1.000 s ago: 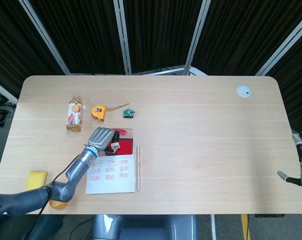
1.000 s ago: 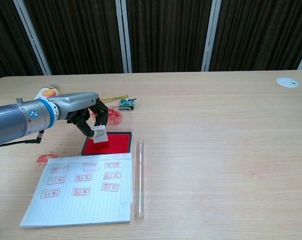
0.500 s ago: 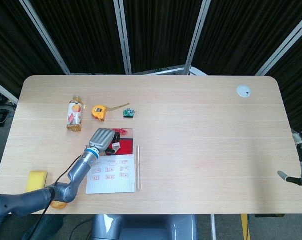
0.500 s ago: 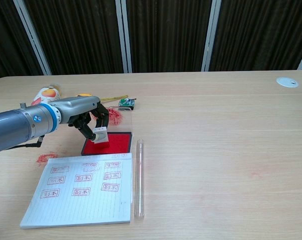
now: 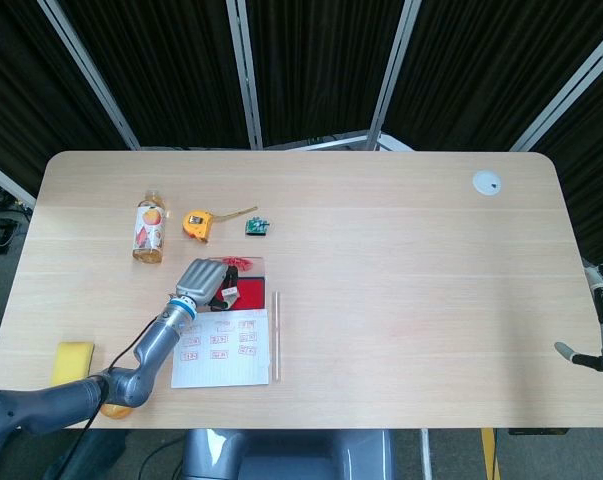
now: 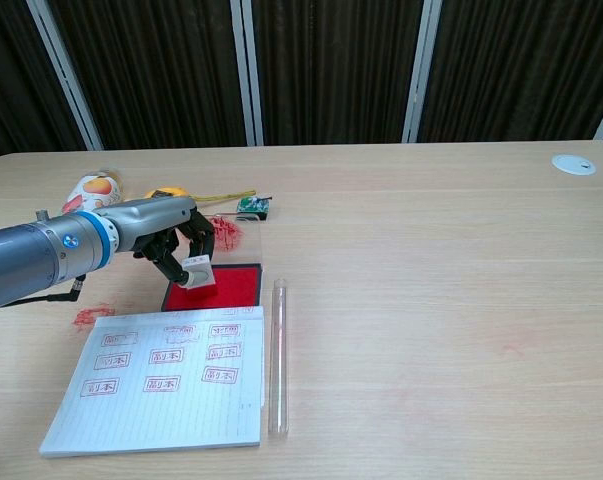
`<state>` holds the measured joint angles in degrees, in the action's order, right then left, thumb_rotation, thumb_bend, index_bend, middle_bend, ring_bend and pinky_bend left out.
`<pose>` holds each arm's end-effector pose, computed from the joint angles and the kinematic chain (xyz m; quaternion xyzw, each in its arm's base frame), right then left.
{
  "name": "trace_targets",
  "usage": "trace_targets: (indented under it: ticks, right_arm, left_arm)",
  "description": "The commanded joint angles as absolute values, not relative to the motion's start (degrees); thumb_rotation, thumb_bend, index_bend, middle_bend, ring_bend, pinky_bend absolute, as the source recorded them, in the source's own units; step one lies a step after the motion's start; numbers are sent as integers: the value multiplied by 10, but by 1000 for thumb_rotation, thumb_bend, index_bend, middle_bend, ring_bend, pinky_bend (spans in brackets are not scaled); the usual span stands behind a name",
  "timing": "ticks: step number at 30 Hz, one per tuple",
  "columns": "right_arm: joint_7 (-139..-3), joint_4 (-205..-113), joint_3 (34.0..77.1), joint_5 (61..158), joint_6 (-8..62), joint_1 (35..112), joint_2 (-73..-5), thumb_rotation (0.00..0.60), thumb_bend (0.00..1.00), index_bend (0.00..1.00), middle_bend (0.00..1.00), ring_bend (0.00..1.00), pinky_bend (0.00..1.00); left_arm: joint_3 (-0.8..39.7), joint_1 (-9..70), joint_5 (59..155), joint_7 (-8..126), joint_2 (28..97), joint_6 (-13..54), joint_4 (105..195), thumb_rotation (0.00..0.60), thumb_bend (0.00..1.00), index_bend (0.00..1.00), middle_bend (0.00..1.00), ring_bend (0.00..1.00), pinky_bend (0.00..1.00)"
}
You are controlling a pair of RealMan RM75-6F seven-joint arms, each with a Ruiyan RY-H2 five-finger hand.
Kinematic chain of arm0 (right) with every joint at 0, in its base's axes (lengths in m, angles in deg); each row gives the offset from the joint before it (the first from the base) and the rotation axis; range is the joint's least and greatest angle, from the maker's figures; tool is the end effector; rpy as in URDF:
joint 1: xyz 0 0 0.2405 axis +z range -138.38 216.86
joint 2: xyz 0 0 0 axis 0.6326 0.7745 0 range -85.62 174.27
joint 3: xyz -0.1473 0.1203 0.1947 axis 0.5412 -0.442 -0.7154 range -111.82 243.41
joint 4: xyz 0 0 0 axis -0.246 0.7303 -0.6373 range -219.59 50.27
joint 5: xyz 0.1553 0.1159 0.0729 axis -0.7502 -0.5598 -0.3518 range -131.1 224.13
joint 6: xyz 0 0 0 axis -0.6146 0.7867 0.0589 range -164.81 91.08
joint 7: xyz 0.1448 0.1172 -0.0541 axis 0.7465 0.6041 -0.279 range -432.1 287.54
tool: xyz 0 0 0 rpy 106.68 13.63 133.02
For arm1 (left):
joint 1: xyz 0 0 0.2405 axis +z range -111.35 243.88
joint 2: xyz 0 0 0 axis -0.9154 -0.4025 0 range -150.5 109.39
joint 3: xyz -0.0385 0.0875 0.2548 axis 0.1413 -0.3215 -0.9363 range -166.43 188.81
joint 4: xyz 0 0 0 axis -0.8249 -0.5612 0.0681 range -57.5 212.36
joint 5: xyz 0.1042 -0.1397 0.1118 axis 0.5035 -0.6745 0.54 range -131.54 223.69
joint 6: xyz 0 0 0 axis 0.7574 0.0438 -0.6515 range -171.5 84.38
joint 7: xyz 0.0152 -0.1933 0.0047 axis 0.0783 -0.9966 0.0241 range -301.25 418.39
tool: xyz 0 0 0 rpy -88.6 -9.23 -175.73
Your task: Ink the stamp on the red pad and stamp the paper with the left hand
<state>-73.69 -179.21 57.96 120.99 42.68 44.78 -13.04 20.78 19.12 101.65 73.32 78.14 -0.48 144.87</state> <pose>-0.3510 -0.2506 0.2206 0.5495 -0.4012 0.3365 0.6510 -0.1768 0.4207 -0.0993 -0.7437 -0.4530 -0.2971 0.3917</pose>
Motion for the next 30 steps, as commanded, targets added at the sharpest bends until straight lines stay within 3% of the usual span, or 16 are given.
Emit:
trace_targets:
  ticks: [1,14,24,30]
  right_arm:
    - [-737,-1792,580,1211,428,448,-130,600,0,0,0,0,0]
    - [-740,-1798,583,1222,437,445,-130,600,0,0,0,0,0]
    - [-742,-1803,586,1231,443,442,-129,600,0,0,0,0,0]
    - [-739,-1808,586,1236,448,441,-126,600,0,0,0,0,0]
  left_arm:
    - [211,195,1031,727,762,7,1474,600,420,585,567,836,831]
    - [204,223,1079,689,649,29,1619,600,420,584,568,836,831]
    - [126,281,1194,623,541,42,1713,600,420,587,569,836,831]
    - [88,294,1256,615,555,46,1730,600,419,588,569,836,831]
